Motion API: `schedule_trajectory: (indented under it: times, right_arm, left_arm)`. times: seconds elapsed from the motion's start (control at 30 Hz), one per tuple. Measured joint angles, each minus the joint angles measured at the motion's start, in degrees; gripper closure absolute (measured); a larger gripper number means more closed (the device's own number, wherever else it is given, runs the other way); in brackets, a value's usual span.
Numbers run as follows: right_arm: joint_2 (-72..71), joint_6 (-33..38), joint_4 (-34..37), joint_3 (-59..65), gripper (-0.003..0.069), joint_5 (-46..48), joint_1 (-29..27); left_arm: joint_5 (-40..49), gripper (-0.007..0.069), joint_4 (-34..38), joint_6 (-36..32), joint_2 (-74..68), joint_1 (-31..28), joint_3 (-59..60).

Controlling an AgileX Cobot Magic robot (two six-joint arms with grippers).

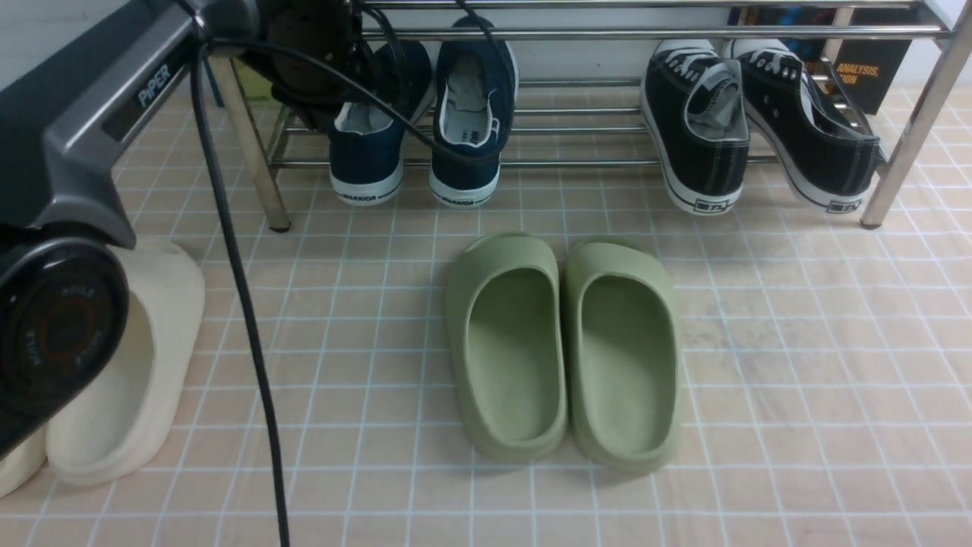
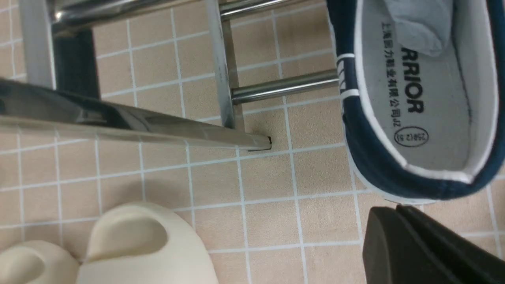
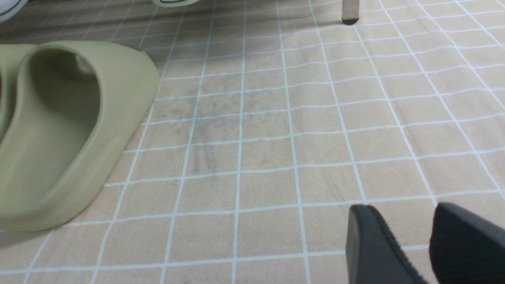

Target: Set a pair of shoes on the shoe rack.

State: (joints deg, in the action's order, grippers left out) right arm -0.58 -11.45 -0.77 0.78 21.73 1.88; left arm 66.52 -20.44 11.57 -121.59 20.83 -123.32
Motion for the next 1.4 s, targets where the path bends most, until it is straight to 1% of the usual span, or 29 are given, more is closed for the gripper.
schedule_trajectory:
  times: [0.1, 0.2, 0.33, 0.5, 0.6, 0.7, 0.8, 0.83, 0.93, 1.17, 1.23, 1.27, 1.4]
  right_arm:
    - [0.0, 0.0, 0.0, 0.0, 0.0420, 0.0, 0.0]
    - [0.0, 0.0, 0.0, 0.0, 0.0420, 0.0, 0.0]
    - [0.0, 0.0, 0.0, 0.0, 0.0420, 0.0, 0.0]
    - [0.0, 0.0, 0.0, 0.0, 0.0420, 0.0, 0.0]
    - [0.0, 0.0, 0.0, 0.0, 0.0420, 0.0, 0.0]
    - [0.0, 0.0, 0.0, 0.0, 0.0420, 0.0, 0.0]
    - [0.0, 0.0, 0.0, 0.0, 0.0420, 0.0, 0.0]
    - [0.0, 0.0, 0.0, 0.0, 0.0420, 0.0, 0.0]
    - [0.0, 0.0, 0.0, 0.0, 0.0420, 0.0, 0.0]
    - [0.0, 0.0, 0.0, 0.0, 0.0420, 0.0, 0.0]
    - [0.0, 0.0, 0.0, 0.0, 0.0420, 0.0, 0.0]
    - [0.0, 0.0, 0.0, 0.0, 0.0420, 0.0, 0.0]
    - [0.0, 0.0, 0.0, 0.0, 0.0420, 0.0, 0.0]
  left_arm:
    - [-4.8, 0.0587, 3.3, 0.5, 2.2, -1.4, 4.7]
    - [-12.9, 0.0586, 6.7, 0.6, 6.9, -2.5, 13.1]
    - [-25.4, 0.0584, 7.8, 1.6, 15.7, -2.9, 26.4]
    - [-44.1, 0.0584, 7.2, 2.7, 29.4, -2.9, 46.5]
    - [-52.5, 0.0584, 4.7, 2.8, 40.0, -2.9, 56.1]
    - [-57.5, 0.0584, 0.9, 2.8, 51.2, -2.9, 63.7]
    - [-58.7, 0.0584, -3.5, 2.8, 62.3, -2.9, 69.0]
    - [-58.7, 0.0584, -4.4, 2.8, 63.6, -2.9, 69.9]
    - [-59.6, 0.0584, -7.1, 2.8, 73.3, -2.9, 73.8]
    - [-58.3, 0.0584, -7.9, 2.8, 99.3, -2.9, 82.3]
    - [-57.4, 0.0584, -7.9, 2.9, 102.8, -2.9, 84.1]
    - [-55.8, 0.0584, -7.9, 3.5, 108.7, -2.9, 87.4]
    - [-52.1, 0.0584, -7.9, 5.2, 117.0, -2.9, 94.8]
